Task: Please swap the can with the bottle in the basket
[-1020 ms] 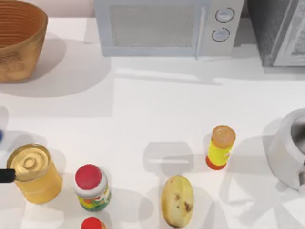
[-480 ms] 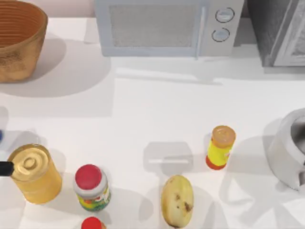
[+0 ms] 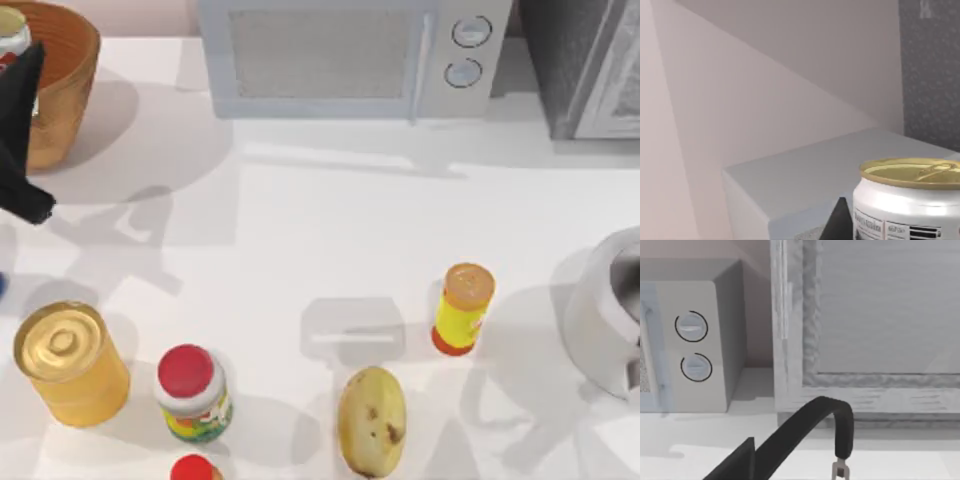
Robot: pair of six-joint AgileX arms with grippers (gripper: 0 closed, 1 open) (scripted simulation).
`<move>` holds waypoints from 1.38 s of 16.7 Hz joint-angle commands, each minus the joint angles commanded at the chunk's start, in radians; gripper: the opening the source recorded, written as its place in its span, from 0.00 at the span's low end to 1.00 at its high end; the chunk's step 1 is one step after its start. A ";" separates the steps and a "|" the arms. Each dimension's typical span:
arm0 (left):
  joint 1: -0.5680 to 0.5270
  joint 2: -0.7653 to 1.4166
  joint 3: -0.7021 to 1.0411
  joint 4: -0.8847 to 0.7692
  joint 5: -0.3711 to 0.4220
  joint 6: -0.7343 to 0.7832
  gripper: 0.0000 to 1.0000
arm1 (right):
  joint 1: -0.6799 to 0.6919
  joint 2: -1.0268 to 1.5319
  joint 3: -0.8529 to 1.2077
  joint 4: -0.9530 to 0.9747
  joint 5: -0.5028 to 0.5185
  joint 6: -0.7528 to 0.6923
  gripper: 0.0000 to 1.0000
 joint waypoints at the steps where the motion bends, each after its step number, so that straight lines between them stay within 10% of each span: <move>1: -0.021 0.114 0.064 0.062 0.063 0.003 0.00 | 0.000 0.000 0.000 0.000 0.000 0.000 1.00; 12: -0.295 1.356 0.617 0.703 0.640 -0.006 0.00 | 0.000 0.000 0.000 0.000 0.000 0.000 1.00; 23: -0.314 1.743 0.633 0.920 0.788 -0.025 0.00 | 0.000 0.000 0.000 0.000 0.000 0.000 1.00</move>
